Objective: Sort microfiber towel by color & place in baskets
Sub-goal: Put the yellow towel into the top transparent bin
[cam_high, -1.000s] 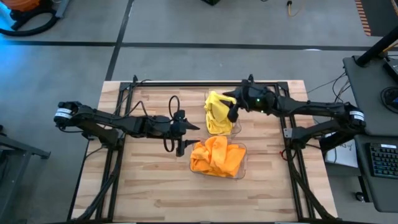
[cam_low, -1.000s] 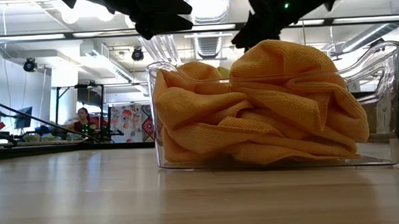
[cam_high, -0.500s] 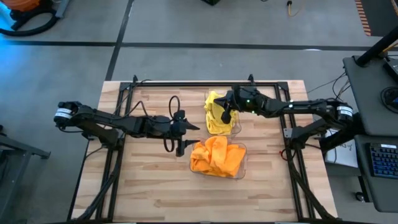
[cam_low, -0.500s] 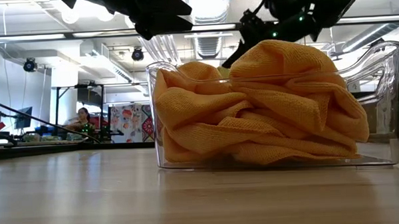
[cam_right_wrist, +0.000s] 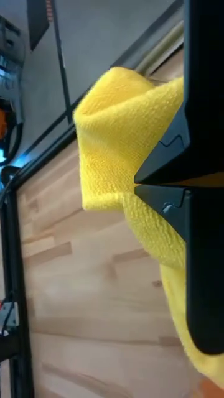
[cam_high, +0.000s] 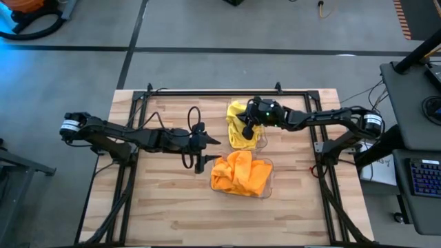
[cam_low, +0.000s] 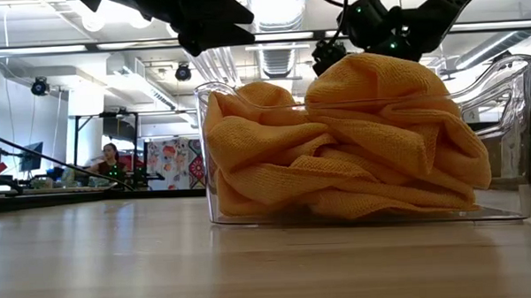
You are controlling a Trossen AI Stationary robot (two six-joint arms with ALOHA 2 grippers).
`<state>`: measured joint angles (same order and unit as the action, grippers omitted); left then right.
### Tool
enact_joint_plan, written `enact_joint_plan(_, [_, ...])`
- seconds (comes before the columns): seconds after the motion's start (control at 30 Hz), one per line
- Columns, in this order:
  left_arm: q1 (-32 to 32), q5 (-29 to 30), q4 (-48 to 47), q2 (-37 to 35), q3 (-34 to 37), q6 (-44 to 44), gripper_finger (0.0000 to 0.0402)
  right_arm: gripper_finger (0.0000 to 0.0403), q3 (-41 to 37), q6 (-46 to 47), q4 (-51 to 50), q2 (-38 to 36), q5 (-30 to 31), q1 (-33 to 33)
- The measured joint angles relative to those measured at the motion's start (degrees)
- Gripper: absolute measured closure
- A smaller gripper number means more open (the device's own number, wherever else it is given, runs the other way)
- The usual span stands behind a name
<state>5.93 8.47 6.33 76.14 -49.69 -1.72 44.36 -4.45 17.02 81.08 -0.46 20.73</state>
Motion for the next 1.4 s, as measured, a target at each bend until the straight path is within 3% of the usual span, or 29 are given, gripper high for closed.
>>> enact_joint_plan(0.5, [0.02, -0.01, -0.38, 0.00, 0.00, -0.98, 0.0170, 0.0394, -11.10, 2.98, 11.69, -0.40, -1.30, 0.65])
enact_joint_plan(1.4, [0.02, -0.03, -0.37, 0.00, 0.00, 0.74, 0.0170, 0.0394, -12.44, 6.91, 5.47, 0.72, -1.05, 1.44])
